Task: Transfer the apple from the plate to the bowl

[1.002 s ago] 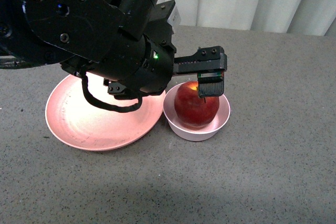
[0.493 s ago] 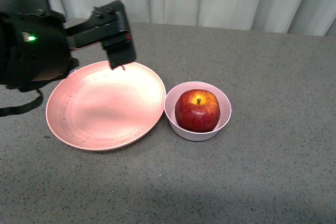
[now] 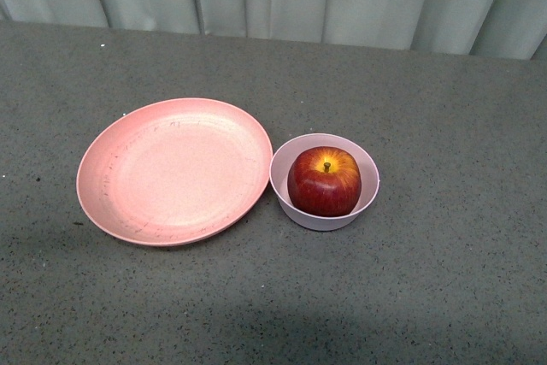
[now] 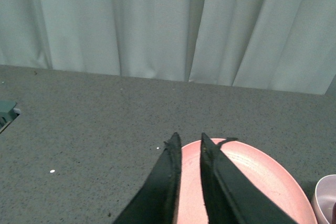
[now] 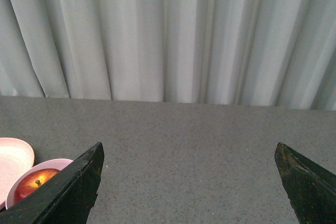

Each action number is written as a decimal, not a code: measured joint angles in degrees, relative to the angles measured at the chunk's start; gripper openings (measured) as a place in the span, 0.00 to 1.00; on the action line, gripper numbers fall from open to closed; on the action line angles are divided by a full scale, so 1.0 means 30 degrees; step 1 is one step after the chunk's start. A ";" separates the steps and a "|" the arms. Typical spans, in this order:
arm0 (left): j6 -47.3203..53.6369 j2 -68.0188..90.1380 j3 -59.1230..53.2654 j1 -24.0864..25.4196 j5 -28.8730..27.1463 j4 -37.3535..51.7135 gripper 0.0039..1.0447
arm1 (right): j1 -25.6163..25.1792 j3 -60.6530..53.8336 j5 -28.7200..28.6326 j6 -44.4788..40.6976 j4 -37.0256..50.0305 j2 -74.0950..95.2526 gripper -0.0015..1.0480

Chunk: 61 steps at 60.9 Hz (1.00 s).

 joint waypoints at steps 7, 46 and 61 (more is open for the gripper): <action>0.0124 -0.3708 -0.0612 0.0685 0.0641 -0.3228 0.03 | 0.0000 0.0000 0.0000 0.0000 0.0000 -0.0007 0.91; 0.0233 -1.4302 -0.2047 0.2965 0.2922 -1.1664 0.03 | 0.0000 0.0000 0.0000 0.0000 0.0000 -0.0007 0.91; 0.0233 -1.7493 -0.2055 0.2965 0.2922 -1.4630 0.03 | 0.0000 0.0000 0.0000 0.0000 0.0000 -0.0007 0.91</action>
